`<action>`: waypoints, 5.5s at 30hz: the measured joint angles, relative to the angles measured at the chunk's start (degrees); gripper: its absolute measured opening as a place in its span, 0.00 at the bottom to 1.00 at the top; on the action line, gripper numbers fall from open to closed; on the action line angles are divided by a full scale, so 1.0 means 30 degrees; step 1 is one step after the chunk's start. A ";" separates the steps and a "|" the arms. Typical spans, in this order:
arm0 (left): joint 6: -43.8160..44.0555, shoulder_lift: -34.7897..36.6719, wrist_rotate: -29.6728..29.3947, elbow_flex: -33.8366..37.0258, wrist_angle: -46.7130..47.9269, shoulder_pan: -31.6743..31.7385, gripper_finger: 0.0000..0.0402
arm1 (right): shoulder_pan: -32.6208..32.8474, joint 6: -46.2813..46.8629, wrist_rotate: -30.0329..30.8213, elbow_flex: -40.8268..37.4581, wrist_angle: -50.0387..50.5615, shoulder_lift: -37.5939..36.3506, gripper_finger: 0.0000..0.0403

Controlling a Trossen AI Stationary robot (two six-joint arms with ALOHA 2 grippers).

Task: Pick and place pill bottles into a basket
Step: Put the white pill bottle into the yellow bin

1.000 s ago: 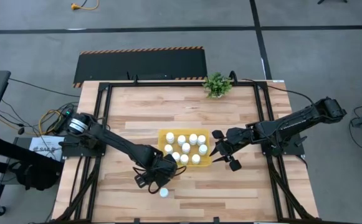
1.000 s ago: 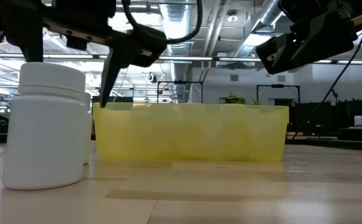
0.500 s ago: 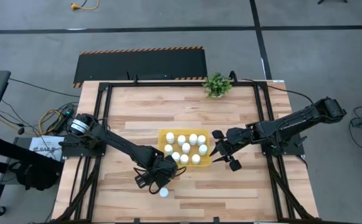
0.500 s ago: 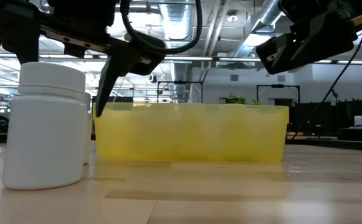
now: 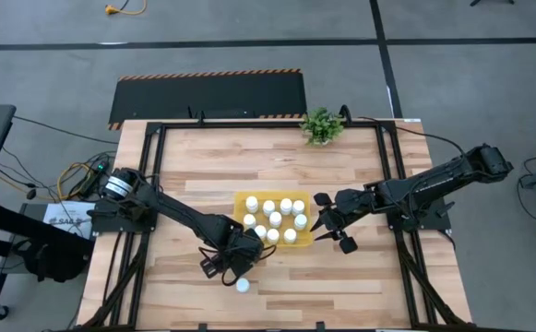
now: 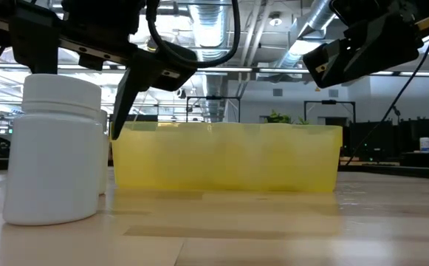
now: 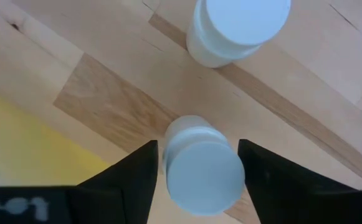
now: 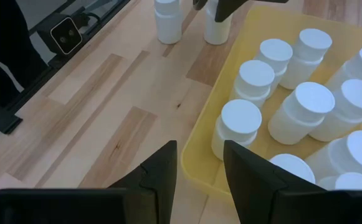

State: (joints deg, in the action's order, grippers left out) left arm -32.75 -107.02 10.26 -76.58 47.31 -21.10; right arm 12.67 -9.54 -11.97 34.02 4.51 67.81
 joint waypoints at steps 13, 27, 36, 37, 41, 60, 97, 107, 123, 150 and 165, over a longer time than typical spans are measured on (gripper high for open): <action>0.0174 0.0036 0.0066 -0.0029 0.0204 0.0000 0.38 | 0.0005 0.0000 0.0003 0.0000 -0.0007 0.0000 0.31; 0.0751 0.0689 -0.0088 -0.0146 0.0916 -0.0007 0.38 | 0.0004 0.0015 0.0003 0.0000 -0.0087 0.0000 0.31; 0.0490 0.0816 -0.1401 -0.2666 0.4549 0.0243 0.39 | 0.0000 0.0173 0.0000 0.0000 -0.0233 0.0000 0.31; 0.0322 0.0816 -0.1678 -0.3057 0.5028 0.0310 0.39 | 0.0000 0.0172 0.0001 0.0000 -0.0233 0.0000 0.31; -0.0438 0.0816 -0.2716 -0.4503 0.6299 0.0667 0.39 | 0.0000 0.0175 0.0000 0.0000 -0.0352 0.0000 0.31; -0.1860 0.0831 -0.4051 -0.6317 0.7089 0.2539 0.39 | -0.0015 0.0174 0.0000 0.0000 -0.0801 0.0000 0.31; -0.2577 0.0353 -0.1581 -0.2827 0.2924 0.4073 0.39 | -0.0063 -0.0044 0.0007 0.0000 -0.0510 0.0005 0.31; -0.2599 -0.0007 -0.1146 -0.2820 0.2736 0.4124 0.39 | -0.0774 -0.0025 -0.0015 0.0000 -0.0515 0.0005 0.31; -0.2375 0.0000 -0.1166 -0.2820 0.3003 0.4306 0.43 | -0.0889 -0.0029 -0.0023 0.0000 -0.0510 0.0007 0.31; -0.2681 0.0007 -0.0585 -0.2827 0.3053 0.4379 0.44 | -0.0889 -0.0029 -0.0022 0.0000 -0.0510 0.0007 0.31; -0.2747 0.0015 -0.0575 -0.2827 0.3045 0.4379 0.44 | -0.0889 -0.0029 -0.0022 0.0000 -0.0510 0.0007 0.31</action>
State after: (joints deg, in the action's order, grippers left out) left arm -40.99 -106.98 8.54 -85.06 56.45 -7.97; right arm 10.00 -9.63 -12.03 34.02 2.98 67.83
